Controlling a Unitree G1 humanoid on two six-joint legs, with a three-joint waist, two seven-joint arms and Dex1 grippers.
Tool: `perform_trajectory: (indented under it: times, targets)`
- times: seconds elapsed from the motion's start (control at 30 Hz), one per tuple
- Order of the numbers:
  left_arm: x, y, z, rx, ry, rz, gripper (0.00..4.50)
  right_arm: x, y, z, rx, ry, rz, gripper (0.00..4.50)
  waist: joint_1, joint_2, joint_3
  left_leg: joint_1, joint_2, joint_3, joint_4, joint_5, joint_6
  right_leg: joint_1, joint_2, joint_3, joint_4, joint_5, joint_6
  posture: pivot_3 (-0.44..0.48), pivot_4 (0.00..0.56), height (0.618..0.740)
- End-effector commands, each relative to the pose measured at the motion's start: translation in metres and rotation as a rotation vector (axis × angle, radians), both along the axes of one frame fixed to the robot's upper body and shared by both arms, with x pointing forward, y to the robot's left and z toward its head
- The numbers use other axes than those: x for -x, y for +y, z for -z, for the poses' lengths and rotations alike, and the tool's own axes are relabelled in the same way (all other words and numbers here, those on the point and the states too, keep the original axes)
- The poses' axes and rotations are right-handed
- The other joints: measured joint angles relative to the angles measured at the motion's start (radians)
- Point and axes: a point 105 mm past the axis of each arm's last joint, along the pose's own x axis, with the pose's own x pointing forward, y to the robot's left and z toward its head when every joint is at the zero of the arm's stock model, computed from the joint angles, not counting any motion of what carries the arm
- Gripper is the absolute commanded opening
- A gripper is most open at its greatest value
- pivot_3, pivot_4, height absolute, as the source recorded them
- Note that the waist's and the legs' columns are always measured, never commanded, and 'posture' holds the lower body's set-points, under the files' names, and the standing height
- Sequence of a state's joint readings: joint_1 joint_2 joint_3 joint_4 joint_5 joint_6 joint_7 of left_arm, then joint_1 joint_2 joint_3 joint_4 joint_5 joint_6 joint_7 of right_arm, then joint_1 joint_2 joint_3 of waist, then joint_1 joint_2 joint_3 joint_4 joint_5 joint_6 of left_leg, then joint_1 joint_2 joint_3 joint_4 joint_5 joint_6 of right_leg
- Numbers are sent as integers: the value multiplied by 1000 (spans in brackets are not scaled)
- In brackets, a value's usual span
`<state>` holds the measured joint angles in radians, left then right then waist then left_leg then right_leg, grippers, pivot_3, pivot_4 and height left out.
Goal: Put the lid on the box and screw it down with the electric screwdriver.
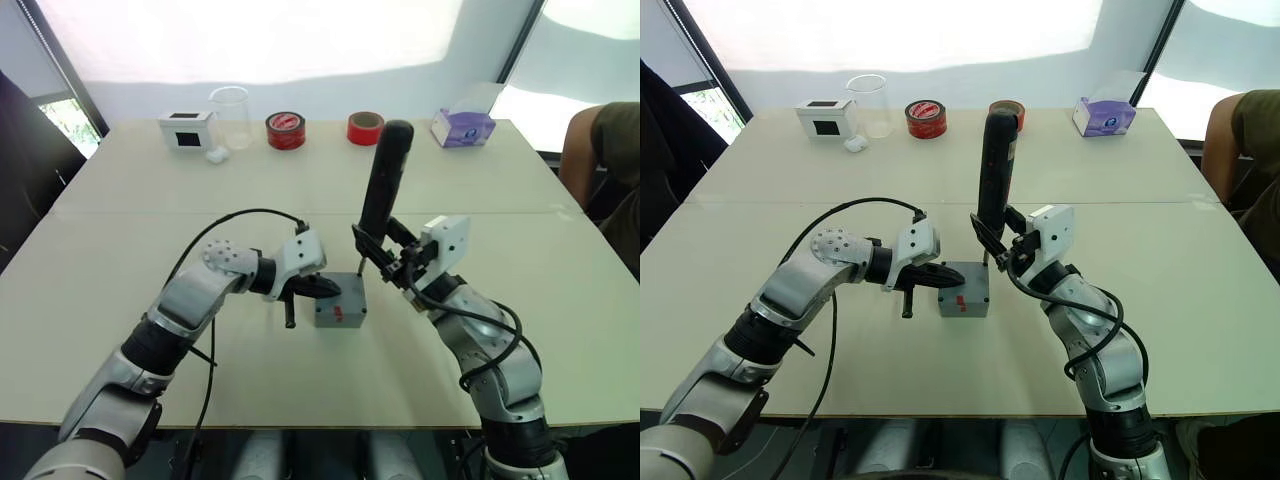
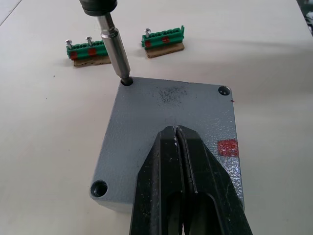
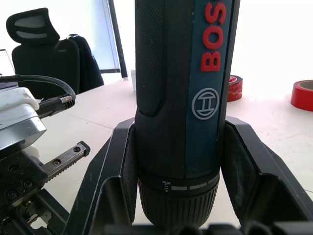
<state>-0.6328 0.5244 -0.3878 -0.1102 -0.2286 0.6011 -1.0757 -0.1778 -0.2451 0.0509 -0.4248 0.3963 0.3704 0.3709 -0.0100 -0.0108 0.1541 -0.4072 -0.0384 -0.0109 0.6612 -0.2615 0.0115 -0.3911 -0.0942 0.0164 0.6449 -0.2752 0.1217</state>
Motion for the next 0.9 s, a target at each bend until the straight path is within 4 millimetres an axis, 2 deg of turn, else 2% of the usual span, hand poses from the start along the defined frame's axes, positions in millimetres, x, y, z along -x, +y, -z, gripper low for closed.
perform_trajectory:
  times: [0.03,0.33,0.9]
  targets:
    - [1,5,11,-39,23,-14,0,-3,-2,53,87,204,10,1766,0,0,-1,0,0,0,0,0,0,0,0,0,0,0,0,0,150,740]
    - [1,7,12,-46,26,-18,0,-2,0,57,79,222,10,1766,0,-2,-9,1,0,-1,-1,0,0,1,-1,-1,-1,0,-1,0,150,740]
    - [3,5,13,-40,31,-16,0,-3,-1,43,68,175,4,1766,0,-2,-10,1,0,-1,-4,0,0,2,-3,-1,-4,-1,-1,0,150,740]
